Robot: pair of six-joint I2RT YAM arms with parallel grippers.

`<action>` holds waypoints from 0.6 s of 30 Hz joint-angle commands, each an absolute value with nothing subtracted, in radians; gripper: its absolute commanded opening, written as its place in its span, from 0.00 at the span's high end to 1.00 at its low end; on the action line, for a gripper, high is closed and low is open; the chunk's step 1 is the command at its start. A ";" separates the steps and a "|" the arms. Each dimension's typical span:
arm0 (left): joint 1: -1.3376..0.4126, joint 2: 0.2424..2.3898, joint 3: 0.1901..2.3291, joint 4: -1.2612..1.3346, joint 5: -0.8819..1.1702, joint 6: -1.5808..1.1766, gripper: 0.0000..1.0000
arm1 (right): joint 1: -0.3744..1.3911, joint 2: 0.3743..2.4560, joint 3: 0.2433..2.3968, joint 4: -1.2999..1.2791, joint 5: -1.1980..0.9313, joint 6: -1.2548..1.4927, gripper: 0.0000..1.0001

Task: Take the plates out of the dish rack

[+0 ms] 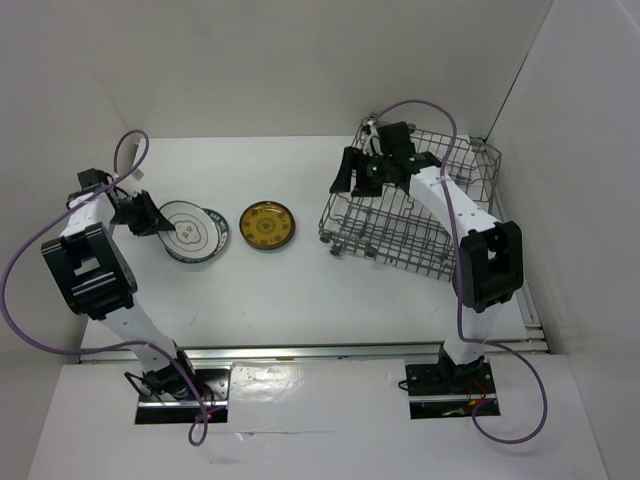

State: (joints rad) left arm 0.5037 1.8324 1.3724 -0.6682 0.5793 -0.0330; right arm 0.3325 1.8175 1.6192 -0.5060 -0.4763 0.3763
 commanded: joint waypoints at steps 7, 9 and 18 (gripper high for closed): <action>0.511 1.917 1.390 -0.643 0.569 -0.020 0.65 | 0.238 1.706 1.378 -0.604 -0.278 0.405 0.24; 0.511 1.917 1.390 -0.656 0.558 -0.008 0.47 | 0.222 1.697 1.368 -0.604 -0.264 0.405 0.24; 0.492 1.986 1.448 -0.752 0.485 0.057 0.24 | 0.132 1.624 1.397 -0.704 -0.129 0.393 0.24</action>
